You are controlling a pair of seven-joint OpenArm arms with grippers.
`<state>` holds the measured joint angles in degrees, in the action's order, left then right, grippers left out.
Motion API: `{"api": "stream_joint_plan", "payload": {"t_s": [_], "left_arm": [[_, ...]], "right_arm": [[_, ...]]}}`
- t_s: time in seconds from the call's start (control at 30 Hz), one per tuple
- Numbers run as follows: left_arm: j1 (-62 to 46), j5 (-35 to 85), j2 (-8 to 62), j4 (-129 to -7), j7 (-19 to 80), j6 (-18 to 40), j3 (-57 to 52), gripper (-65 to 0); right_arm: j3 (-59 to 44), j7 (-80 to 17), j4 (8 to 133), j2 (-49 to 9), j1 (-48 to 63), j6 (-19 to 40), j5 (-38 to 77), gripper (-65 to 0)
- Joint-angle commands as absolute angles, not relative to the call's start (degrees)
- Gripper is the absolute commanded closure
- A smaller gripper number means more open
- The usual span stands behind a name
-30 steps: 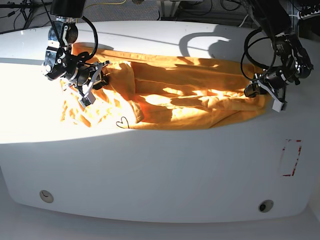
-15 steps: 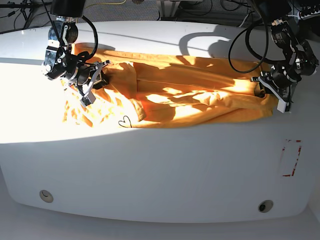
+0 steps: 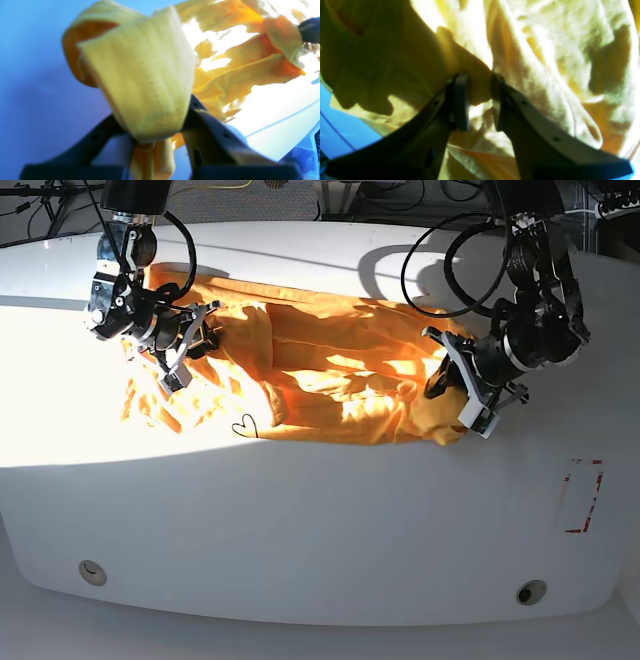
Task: Fold the T-shirt properly
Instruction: 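Grasp the shirt's other side with the left gripper and fold it inward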
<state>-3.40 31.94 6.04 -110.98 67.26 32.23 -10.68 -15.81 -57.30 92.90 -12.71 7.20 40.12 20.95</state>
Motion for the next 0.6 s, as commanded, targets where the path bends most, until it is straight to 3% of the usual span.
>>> {"api": "stream_joint_plan", "payload": {"t_s": [0.0,0.57], "left_arm": [[-0.7,33.8,3.0,-109.8,65.4,32.3,-7.4,-4.0],[2.9,27.1,-7.2,-99.3,65.0,32.2,-1.2,-4.3]], "right_arm": [[-16.0,-58.2,93.5,-13.3,6.9,40.0,20.4,-15.2],[-16.0,-58.2,93.5,-13.3,6.6,40.0,20.4,-15.2]]}}
